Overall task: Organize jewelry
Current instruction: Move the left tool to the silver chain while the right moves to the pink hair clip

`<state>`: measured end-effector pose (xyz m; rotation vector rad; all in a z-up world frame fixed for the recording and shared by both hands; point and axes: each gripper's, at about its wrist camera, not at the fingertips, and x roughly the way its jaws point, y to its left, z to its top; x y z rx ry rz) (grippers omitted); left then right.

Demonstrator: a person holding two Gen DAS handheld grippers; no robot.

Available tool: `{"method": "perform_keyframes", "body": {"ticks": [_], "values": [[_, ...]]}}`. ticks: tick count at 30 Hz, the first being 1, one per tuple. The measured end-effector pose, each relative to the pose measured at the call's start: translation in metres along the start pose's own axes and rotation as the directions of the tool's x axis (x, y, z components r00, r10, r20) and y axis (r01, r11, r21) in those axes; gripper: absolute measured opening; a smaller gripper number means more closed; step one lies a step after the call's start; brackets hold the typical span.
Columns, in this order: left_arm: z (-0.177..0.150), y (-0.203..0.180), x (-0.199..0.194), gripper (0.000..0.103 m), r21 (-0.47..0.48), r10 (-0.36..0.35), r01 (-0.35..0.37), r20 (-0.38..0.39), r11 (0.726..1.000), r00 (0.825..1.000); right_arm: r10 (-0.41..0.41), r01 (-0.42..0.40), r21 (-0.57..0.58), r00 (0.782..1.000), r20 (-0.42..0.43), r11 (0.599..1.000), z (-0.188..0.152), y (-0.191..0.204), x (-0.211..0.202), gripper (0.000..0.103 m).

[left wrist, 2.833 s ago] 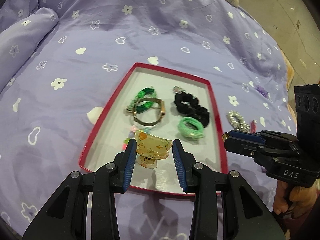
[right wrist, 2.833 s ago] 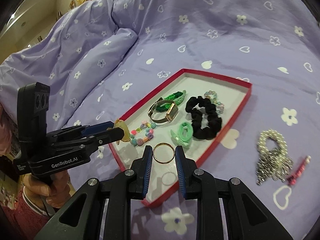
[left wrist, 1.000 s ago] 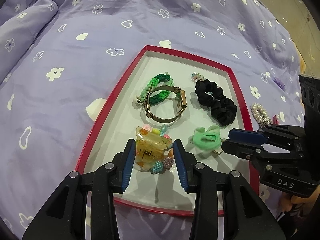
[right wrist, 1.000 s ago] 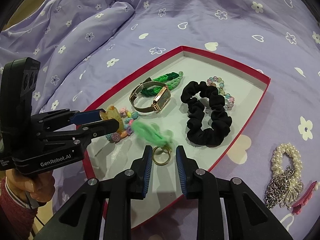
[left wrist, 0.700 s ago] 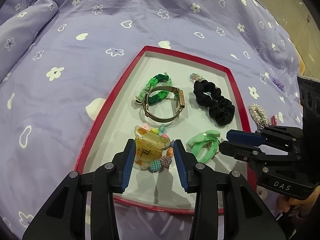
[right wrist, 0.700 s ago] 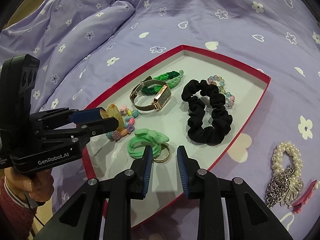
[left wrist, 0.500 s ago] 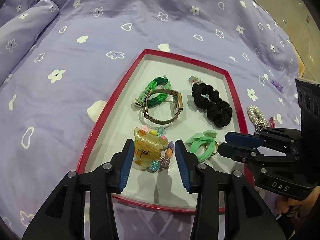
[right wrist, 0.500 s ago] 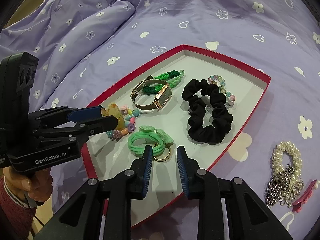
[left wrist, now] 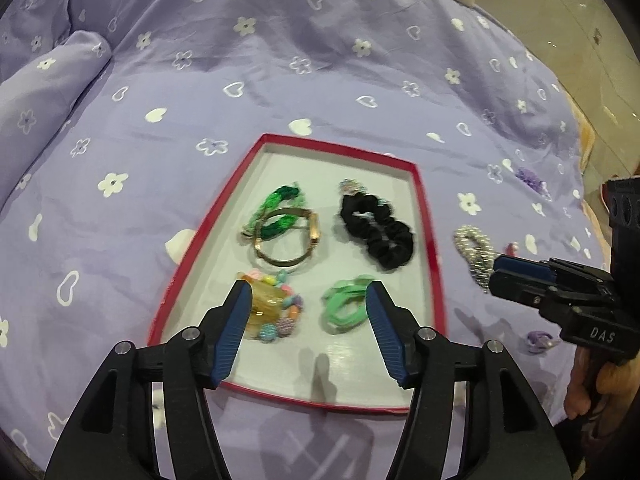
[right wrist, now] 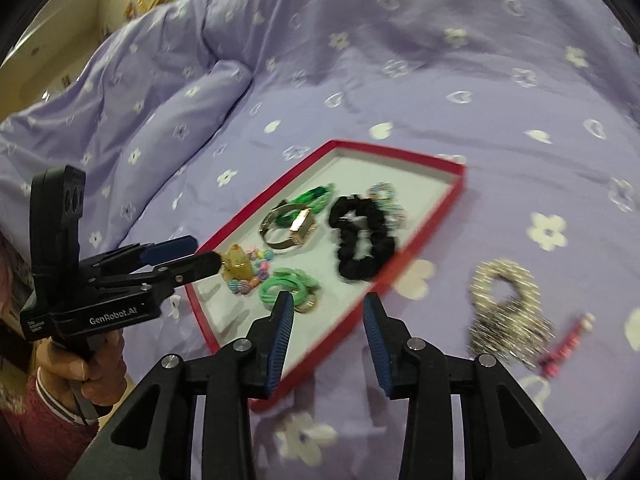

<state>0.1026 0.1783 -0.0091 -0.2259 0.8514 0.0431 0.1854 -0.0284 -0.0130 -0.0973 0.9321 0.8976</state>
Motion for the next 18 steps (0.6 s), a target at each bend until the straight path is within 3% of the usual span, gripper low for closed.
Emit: {"method": "perform_keyframes", "body": {"ticks": [18], "values": [[-0.014,-0.085,0.002,0.063,0.096,-0.113,0.117,-0.043,0.989,0.993,-0.168,0.152,0.225,0.984,0.051,0.962,-0.063,-0.098,-0.090,0.043]]}}
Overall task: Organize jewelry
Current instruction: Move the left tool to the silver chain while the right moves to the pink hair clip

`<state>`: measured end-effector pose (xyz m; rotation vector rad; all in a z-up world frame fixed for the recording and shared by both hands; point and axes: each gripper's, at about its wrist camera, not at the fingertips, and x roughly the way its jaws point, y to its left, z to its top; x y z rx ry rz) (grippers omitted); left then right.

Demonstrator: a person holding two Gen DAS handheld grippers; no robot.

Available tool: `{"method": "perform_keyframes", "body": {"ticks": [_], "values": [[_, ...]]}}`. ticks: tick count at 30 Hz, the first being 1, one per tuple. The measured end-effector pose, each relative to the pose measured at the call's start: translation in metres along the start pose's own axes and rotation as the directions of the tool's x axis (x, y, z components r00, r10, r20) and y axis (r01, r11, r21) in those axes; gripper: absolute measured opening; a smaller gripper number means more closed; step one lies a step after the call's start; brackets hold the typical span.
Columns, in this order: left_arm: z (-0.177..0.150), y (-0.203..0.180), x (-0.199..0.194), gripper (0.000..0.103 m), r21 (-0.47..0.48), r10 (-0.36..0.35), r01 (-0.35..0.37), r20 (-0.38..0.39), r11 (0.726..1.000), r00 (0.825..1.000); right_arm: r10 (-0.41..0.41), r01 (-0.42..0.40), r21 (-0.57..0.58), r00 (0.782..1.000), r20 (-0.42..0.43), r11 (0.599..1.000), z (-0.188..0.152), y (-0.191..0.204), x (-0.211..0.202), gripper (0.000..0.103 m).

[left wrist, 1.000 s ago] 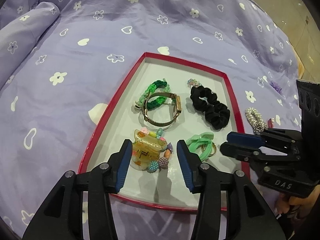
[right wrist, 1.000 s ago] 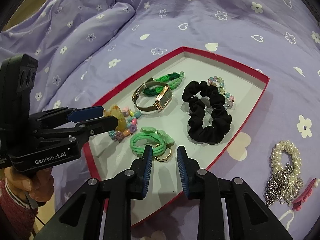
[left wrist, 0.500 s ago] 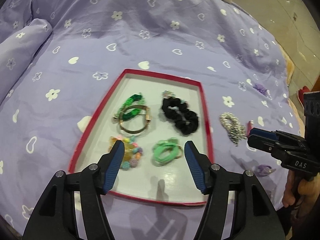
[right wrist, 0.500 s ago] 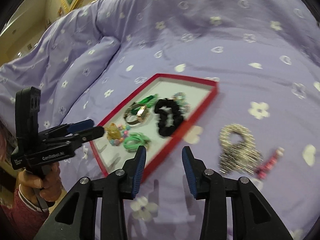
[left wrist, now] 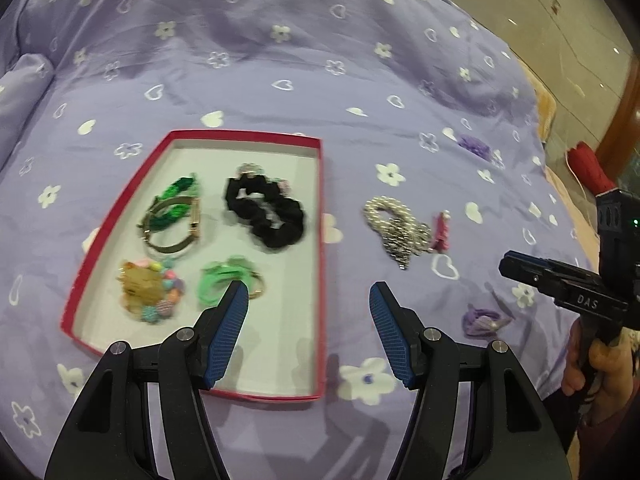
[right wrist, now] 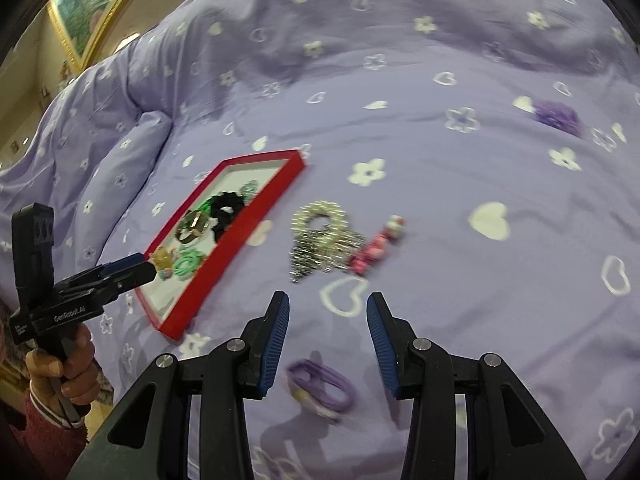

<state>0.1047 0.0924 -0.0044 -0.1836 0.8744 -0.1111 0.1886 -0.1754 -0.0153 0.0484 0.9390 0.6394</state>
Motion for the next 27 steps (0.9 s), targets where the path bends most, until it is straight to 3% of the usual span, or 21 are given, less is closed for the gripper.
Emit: {"method": "perform_keyframes", "body": {"ticks": [16,27], "values": [[0.000,-0.047,0.016,0.063,0.065,-0.049,0.051,-0.043,0.997,0.998,-0.004,0.003,0.050,1.000,0.026,0.999,-0.005,-0.024,-0.009,0.043],[0.016,-0.068,0.054,0.063,0.089,-0.070,0.078,-0.087,0.993,0.994,-0.005,0.003,0.076,1.000,0.025,0.997,0.013,-0.033,0.014,0.043]]}}
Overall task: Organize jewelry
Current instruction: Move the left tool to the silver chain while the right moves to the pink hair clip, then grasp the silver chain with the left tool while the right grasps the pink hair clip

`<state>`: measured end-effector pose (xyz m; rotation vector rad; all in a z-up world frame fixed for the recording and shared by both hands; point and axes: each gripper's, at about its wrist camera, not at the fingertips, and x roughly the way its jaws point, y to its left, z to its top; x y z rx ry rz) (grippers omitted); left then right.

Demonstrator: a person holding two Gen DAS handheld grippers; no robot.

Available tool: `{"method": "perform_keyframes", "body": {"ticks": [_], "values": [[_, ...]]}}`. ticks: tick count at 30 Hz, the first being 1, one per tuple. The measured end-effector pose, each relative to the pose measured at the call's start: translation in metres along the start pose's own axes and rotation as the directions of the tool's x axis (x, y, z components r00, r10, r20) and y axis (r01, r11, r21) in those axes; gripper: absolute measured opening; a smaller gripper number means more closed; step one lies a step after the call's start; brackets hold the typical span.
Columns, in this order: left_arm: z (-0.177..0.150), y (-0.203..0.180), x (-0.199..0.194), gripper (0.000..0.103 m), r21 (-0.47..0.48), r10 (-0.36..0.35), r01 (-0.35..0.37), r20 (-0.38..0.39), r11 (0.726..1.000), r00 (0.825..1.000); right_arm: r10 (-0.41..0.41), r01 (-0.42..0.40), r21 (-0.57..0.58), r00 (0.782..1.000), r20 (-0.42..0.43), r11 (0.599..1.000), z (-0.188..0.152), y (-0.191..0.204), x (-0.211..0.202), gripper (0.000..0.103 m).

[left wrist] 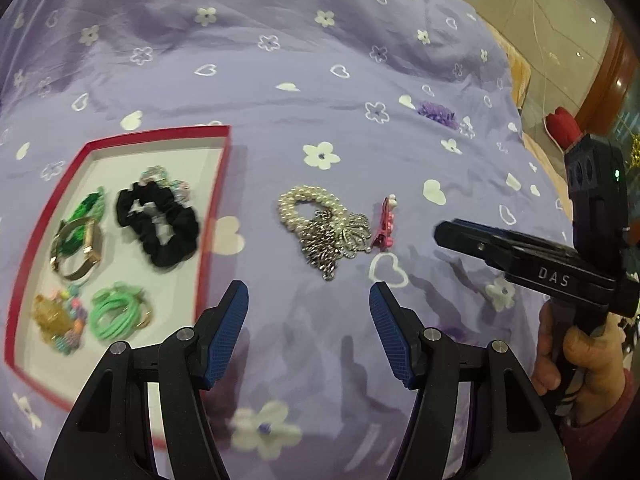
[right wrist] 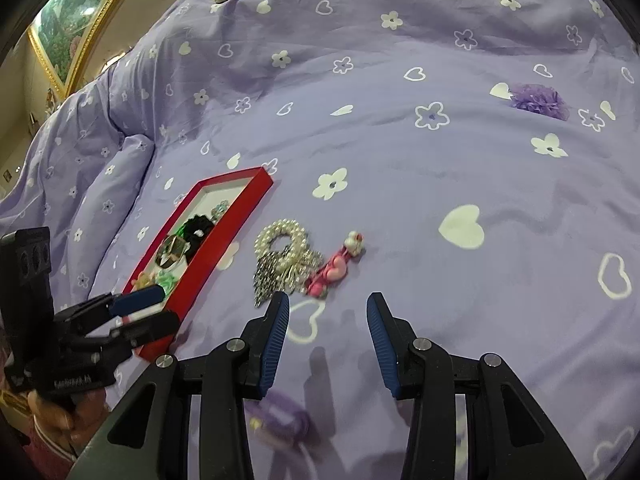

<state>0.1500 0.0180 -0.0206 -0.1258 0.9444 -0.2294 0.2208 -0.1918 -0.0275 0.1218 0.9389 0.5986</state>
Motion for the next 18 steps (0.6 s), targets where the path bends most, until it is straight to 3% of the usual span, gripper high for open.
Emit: {"method": "perform_keyframes", "body": {"ticks": [10,13,16,18], "values": [[0.014,-0.006,0.055,0.062,0.005,0.007,-0.007,-0.074,1.000,0.997,-0.010,0.010,0.009,0.999,-0.051,1.000,0.021,-0.009,0.043,0.043],[0.015,-0.003,0.067,0.053,-0.003,0.011,-0.011,-0.094,1.000,0.996,-0.008,0.009,0.017,0.997,-0.074,1.000,0.022,-0.012,0.057,0.043],[0.018,0.001,0.071,0.034,-0.001,0.011,-0.011,-0.090,1.000,0.996,-0.014,0.014,0.002,0.997,-0.075,1.000,0.020,-0.011,0.064,0.040],[0.020,0.004,0.073,0.016,-0.008,-0.012,0.012,-0.093,1.000,0.996,-0.027,0.027,-0.006,0.998,-0.065,1.000,0.020,-0.012,0.065,0.022]]}}
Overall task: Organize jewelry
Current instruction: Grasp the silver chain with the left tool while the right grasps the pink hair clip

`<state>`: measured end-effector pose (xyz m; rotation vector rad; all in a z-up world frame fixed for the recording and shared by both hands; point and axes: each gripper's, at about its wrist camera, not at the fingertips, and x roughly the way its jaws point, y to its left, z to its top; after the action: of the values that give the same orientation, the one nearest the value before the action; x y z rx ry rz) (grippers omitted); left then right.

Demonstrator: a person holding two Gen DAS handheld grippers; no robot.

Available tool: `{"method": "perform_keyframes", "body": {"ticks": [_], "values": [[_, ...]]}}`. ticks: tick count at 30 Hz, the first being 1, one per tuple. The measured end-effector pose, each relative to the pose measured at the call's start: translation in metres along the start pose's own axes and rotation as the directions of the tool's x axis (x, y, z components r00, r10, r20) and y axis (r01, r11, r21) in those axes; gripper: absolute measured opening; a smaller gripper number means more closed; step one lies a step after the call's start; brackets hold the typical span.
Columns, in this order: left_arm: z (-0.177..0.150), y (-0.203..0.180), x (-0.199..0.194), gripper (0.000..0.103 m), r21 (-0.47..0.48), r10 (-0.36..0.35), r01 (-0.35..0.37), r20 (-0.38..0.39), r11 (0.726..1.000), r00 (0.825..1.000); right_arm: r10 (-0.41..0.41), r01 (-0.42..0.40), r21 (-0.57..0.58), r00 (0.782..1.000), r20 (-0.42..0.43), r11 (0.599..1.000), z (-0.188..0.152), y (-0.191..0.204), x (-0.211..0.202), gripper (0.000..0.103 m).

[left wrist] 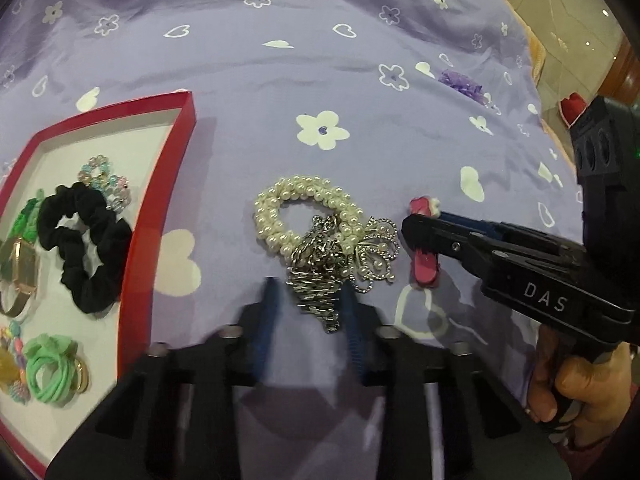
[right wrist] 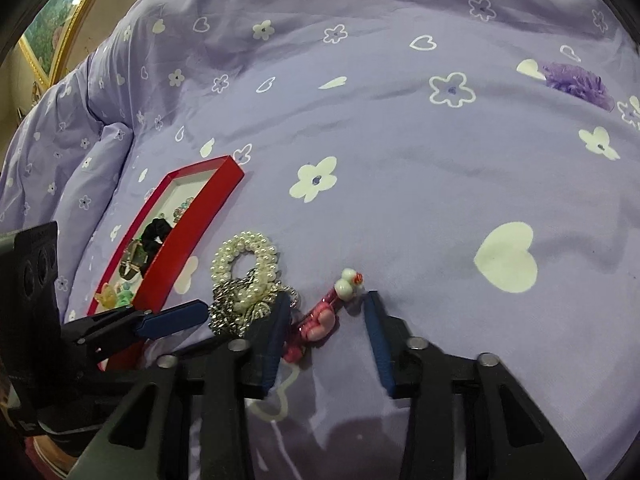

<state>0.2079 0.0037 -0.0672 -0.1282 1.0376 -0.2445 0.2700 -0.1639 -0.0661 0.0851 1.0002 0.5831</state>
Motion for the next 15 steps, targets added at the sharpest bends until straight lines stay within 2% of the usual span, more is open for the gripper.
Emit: {"method": "perform_keyframes", "body": {"ticks": [4,6,15], "values": [[0.001,0.002,-0.002,0.013,0.001,-0.026,0.026,0.006,1.000,1.000,0.013,-0.014,0.023,1.000,0.009,1.000,-0.001,-0.006,-0.003,0.017],[0.000,0.001,-0.005,0.012,-0.001,-0.032,0.032,0.013,0.999,0.999,0.016,-0.017,0.026,1.000,0.020,1.000,-0.002,-0.006,-0.008,0.010],[-0.004,0.001,-0.040,0.012,-0.014,-0.042,0.043,0.084,0.999,0.996,0.030,-0.032,0.035,0.998,0.061,0.999,-0.006,-0.003,-0.033,0.010]]}}
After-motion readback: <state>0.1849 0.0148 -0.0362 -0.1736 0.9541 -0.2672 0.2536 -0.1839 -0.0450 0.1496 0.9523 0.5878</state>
